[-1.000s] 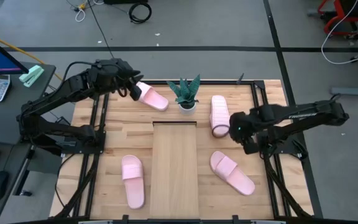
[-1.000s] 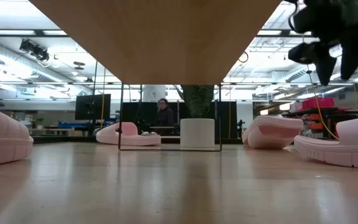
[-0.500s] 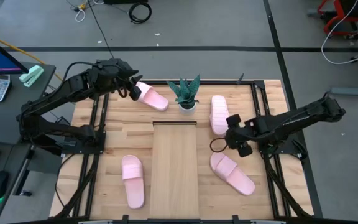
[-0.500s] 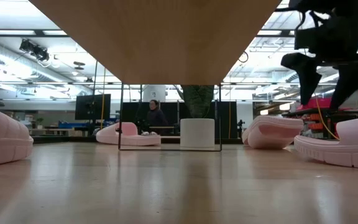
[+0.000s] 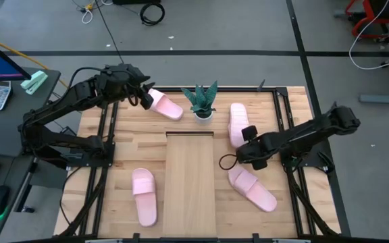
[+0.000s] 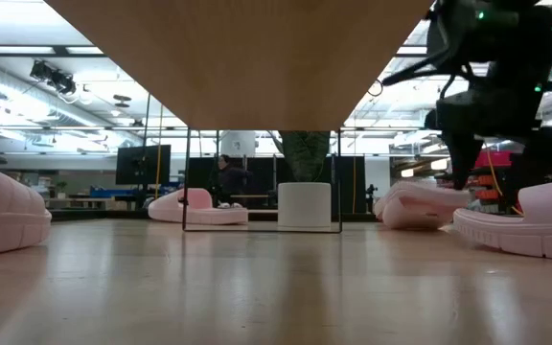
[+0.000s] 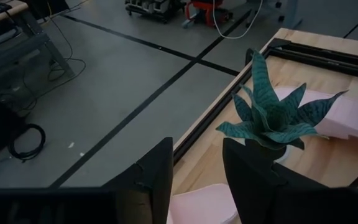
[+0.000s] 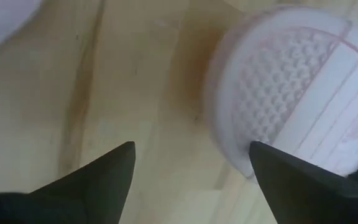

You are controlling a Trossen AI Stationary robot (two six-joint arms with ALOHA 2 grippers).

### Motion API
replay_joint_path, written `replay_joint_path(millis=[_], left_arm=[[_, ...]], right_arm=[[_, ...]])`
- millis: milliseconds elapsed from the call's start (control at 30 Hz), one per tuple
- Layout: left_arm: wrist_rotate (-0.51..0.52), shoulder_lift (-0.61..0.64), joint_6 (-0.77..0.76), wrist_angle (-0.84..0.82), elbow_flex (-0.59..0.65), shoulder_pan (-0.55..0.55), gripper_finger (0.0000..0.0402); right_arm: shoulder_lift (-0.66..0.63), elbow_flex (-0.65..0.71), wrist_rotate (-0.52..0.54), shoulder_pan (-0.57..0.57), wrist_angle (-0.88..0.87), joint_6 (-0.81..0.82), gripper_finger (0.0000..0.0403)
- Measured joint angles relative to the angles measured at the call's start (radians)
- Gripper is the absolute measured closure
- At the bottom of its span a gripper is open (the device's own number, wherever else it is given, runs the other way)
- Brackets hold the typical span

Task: Pick and place slides into the shelf
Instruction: Put the top right pink slide on the shelf

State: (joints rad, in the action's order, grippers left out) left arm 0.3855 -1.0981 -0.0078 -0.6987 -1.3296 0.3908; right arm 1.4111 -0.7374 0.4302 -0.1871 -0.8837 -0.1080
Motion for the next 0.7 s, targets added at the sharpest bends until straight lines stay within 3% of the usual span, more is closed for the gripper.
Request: replay_joint_path(millis=[100, 300, 700], left_arm=[[0.0, 0.0, 0.0, -0.013, 0.0, 0.0, 0.0259], [0.0, 0.0, -0.007, -0.042, 0.0, -0.001, 0.0263], [0.0, 0.0, -0.006, -0.042, 0.0, -0.001, 0.0261]], right_arm=[[0.033, -0.008, 0.032, 0.001, 0.027, 0.004, 0.0083], [0.052, -0.017, 0.112, 0.006, 0.247, 0.006, 0.0088], [0.11, -0.017, 0.2, 0.123, 0.272, 0.046, 0.0088]])
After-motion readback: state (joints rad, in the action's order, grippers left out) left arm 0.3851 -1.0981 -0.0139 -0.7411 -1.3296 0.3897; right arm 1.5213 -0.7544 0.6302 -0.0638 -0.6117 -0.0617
